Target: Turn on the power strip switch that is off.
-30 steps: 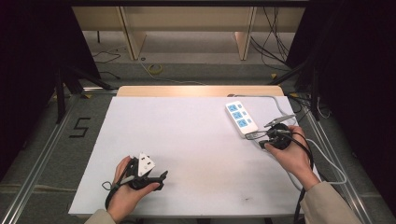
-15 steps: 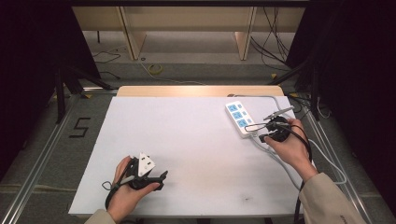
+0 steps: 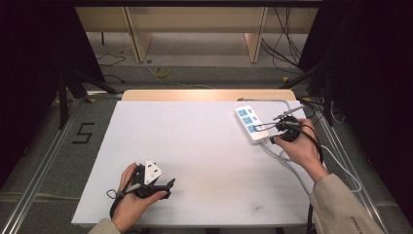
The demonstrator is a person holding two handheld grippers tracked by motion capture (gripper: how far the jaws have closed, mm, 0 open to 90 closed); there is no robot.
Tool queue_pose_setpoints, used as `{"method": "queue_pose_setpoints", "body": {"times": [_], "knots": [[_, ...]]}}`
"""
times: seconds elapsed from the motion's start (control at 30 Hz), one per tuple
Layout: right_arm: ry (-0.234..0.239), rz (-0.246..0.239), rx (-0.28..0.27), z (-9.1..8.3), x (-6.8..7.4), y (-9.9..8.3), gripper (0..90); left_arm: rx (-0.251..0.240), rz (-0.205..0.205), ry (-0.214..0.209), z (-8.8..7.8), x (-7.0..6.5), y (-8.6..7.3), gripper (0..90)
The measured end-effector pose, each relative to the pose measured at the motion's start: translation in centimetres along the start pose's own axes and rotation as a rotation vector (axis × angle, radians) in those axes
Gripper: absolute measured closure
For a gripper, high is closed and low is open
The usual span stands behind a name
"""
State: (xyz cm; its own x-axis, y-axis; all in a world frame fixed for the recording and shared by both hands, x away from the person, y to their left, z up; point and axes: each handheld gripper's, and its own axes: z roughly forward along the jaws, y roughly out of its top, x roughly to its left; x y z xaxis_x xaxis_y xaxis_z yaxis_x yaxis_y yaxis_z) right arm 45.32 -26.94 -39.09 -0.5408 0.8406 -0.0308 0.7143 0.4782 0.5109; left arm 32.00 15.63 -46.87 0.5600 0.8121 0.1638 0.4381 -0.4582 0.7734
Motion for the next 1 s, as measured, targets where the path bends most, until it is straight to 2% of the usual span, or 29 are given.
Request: {"method": "queue_pose_setpoints", "body": {"times": [0.27, 1.0], "knots": [[-0.005, 0.006, 0.0, 0.2, -0.6, 1.0, 90.0, 0.002, 0.001, 0.001, 0.0, 0.0, 0.0, 17.6], [-0.02, 0.007, 0.007, 0.6, -1.2, 3.9, 90.0, 0.003, 0.004, 0.001, 0.0, 0.0, 0.0, 17.6]]}}
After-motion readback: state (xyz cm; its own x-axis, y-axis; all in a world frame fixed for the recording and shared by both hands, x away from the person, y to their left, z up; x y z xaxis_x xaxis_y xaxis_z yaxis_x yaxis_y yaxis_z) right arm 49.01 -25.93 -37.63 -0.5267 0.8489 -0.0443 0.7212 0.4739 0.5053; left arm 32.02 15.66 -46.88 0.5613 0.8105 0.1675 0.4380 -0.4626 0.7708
